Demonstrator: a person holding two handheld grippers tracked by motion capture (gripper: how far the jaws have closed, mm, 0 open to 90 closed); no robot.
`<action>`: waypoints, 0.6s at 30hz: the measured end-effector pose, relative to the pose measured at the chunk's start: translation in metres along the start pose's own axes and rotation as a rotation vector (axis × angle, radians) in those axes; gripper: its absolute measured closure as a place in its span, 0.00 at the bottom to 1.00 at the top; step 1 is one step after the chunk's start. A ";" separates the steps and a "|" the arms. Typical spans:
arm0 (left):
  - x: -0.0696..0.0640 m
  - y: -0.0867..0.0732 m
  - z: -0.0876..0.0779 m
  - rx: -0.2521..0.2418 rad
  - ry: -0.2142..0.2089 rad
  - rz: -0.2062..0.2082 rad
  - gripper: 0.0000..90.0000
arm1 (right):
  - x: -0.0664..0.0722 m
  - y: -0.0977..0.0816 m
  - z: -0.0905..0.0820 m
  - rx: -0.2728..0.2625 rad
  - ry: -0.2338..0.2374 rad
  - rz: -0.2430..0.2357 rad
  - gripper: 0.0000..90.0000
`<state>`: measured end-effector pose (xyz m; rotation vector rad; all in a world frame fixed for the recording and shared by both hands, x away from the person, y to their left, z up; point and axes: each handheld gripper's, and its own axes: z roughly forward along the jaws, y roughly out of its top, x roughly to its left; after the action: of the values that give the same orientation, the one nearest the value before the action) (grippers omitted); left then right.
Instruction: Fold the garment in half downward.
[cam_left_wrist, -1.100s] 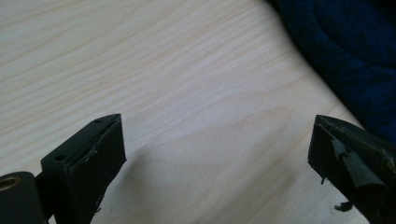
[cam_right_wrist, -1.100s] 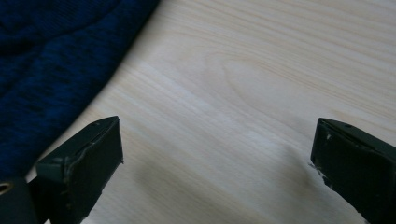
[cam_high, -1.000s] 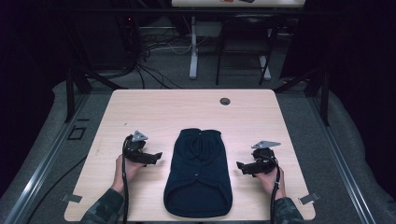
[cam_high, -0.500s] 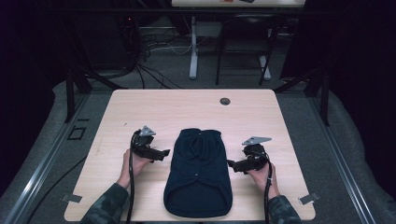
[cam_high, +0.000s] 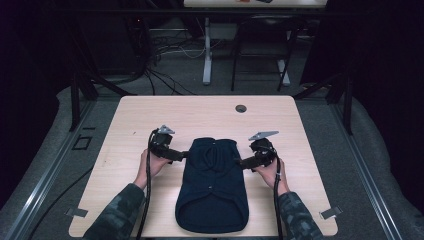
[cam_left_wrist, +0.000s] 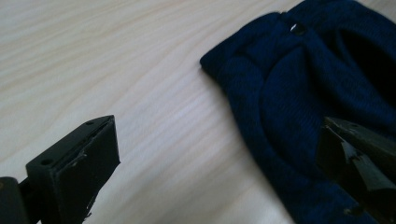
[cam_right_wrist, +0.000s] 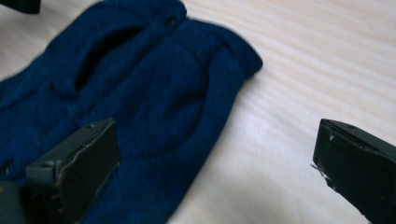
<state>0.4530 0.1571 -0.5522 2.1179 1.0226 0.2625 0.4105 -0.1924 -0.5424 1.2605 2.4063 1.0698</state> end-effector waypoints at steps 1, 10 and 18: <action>-0.001 0.007 0.005 -0.001 -0.007 -0.001 0.00 | -0.001 0.008 0.005 0.005 0.000 0.010 0.03; -0.003 0.028 0.029 0.031 -0.009 -0.013 0.02 | -0.004 0.035 0.030 0.039 -0.014 0.013 0.23; -0.007 0.035 0.050 0.074 -0.010 -0.014 0.08 | -0.006 0.048 0.048 0.086 -0.045 0.034 0.45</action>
<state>0.4924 0.1105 -0.5613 2.1756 1.0551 0.2097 0.4676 -0.1550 -0.5444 1.3431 2.4287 0.9459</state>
